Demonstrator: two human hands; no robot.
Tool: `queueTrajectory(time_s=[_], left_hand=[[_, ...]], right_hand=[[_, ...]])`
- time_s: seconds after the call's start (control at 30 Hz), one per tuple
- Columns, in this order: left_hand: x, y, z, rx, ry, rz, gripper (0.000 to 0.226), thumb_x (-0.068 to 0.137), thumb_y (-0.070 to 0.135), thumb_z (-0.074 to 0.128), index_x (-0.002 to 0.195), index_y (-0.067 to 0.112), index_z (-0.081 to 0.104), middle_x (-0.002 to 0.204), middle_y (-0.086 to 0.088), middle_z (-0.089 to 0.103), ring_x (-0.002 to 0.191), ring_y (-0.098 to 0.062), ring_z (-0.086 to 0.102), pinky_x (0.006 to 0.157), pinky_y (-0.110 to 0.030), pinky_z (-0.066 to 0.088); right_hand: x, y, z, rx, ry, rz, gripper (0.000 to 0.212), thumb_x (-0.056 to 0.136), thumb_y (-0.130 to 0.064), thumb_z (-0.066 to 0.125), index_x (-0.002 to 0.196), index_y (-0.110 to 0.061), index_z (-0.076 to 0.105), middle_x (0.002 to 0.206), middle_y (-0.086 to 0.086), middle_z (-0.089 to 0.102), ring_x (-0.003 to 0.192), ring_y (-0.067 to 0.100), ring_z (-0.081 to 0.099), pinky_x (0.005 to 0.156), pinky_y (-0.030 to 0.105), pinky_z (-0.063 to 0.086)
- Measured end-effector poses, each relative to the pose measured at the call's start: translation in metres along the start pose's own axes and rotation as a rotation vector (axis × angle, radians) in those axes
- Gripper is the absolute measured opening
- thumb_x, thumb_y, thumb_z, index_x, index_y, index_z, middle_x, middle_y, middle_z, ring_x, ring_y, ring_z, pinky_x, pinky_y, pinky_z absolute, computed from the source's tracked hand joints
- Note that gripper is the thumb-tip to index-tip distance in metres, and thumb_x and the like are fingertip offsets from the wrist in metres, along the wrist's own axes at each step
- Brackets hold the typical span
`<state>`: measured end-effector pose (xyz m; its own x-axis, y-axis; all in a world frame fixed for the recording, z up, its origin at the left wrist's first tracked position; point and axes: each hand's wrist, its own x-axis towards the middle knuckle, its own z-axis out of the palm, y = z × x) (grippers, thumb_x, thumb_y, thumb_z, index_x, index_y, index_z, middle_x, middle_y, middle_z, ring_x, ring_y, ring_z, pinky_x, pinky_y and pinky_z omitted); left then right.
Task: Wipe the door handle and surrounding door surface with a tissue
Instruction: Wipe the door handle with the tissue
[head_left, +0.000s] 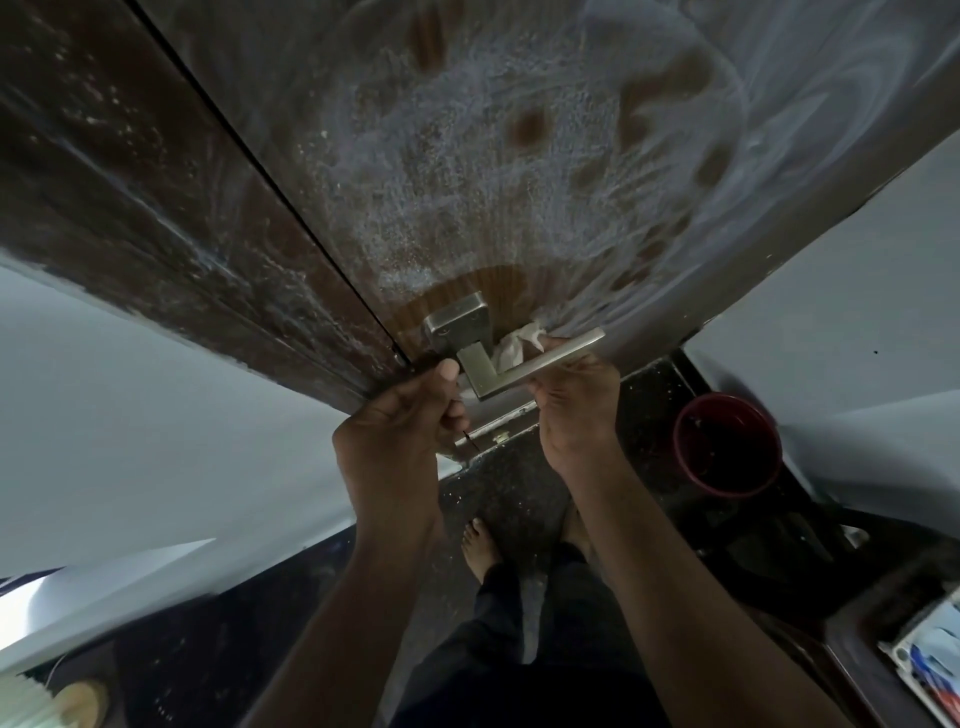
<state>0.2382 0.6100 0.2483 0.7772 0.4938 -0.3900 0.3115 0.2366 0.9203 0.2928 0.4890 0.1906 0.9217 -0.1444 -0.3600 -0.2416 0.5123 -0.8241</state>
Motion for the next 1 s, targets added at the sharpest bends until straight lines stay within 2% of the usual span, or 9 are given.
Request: queueTrajectory(time_s=[0.1,0.23,0.3,0.4,0.53,0.6,0.63,0.77,1.0], left_hand=[[0.001,0.001,0.002,-0.005,-0.009,0.003,0.01,0.083,0.021,0.081,0.088,0.012,0.082,0.066,-0.003,0.071,0.06,-0.014,0.063,0.071,-0.036,0.056],[-0.001,0.004,0.004,-0.008,-0.029,0.009,0.005,0.084,0.016,0.081,0.085,0.011,0.082,0.065,-0.003,0.071,0.061,-0.015,0.062,0.069,-0.034,0.055],[0.0,0.005,0.003,0.007,-0.031,0.012,0.005,0.083,0.016,0.082,0.083,0.012,0.082,0.066,-0.004,0.072,0.06,-0.016,0.062,0.068,-0.033,0.055],[0.001,0.006,0.002,0.022,-0.03,0.024,0.005,0.082,0.017,0.084,0.083,0.013,0.083,0.067,-0.007,0.073,0.059,-0.016,0.063,0.068,-0.035,0.055],[-0.001,0.009,0.003,0.052,-0.02,0.032,0.002,0.081,0.018,0.084,0.082,0.017,0.083,0.067,-0.005,0.074,0.058,-0.015,0.063,0.069,-0.034,0.056],[-0.002,0.011,0.002,0.071,-0.024,0.029,0.001,0.081,0.018,0.084,0.08,0.019,0.083,0.067,-0.006,0.074,0.058,-0.015,0.064,0.069,-0.034,0.057],[-0.003,0.013,0.001,0.085,-0.027,0.028,0.002,0.081,0.019,0.084,0.079,0.02,0.083,0.067,-0.006,0.074,0.059,-0.014,0.064,0.07,-0.034,0.058],[-0.006,0.017,-0.002,0.161,-0.054,0.034,0.003,0.08,0.019,0.083,0.077,0.02,0.083,0.067,-0.008,0.075,0.06,-0.013,0.066,0.072,-0.036,0.06],[-0.016,0.018,-0.012,0.301,-0.012,0.068,0.011,0.077,0.027,0.085,0.073,0.038,0.082,0.064,-0.004,0.074,0.059,-0.015,0.068,0.084,-0.053,0.061]], right_hand=[[-0.002,-0.003,0.004,-0.025,-0.058,-0.038,0.018,0.075,-0.004,0.078,0.087,0.007,0.07,0.09,0.019,0.072,0.086,0.033,0.07,0.084,0.041,0.058],[0.005,-0.001,-0.004,-0.078,0.032,-0.013,0.011,0.076,0.001,0.077,0.082,0.006,0.069,0.09,0.023,0.071,0.09,0.042,0.067,0.092,0.061,0.052],[0.004,-0.003,-0.004,-0.062,0.031,-0.02,0.009,0.073,-0.007,0.08,0.077,-0.005,0.072,0.085,0.013,0.072,0.087,0.036,0.067,0.091,0.057,0.053],[-0.002,-0.004,0.004,0.037,-0.136,-0.063,0.009,0.069,-0.011,0.079,0.074,-0.019,0.075,0.083,0.004,0.074,0.084,0.023,0.071,0.082,0.037,0.057],[0.001,0.008,0.002,0.009,-0.086,-0.053,0.022,0.073,-0.006,0.08,0.089,0.004,0.069,0.09,0.016,0.071,0.089,0.032,0.068,0.077,0.04,0.056],[-0.002,0.016,0.0,-0.011,0.003,0.002,0.011,0.076,0.004,0.075,0.081,-0.005,0.071,0.084,0.011,0.073,0.079,0.026,0.069,0.07,0.035,0.057],[-0.005,0.019,0.003,-0.014,0.035,0.028,0.017,0.078,0.008,0.073,0.078,-0.009,0.071,0.081,0.008,0.073,0.075,0.022,0.07,0.067,0.031,0.057],[-0.025,0.033,0.023,-0.037,-0.026,0.053,0.009,0.081,0.007,0.072,0.083,-0.001,0.069,0.077,0.008,0.072,0.07,0.021,0.069,0.065,0.031,0.055],[-0.018,0.02,0.017,0.164,0.076,0.076,0.013,0.078,0.005,0.072,0.089,-0.001,0.07,0.089,0.011,0.074,0.09,0.026,0.072,0.077,0.033,0.058]])
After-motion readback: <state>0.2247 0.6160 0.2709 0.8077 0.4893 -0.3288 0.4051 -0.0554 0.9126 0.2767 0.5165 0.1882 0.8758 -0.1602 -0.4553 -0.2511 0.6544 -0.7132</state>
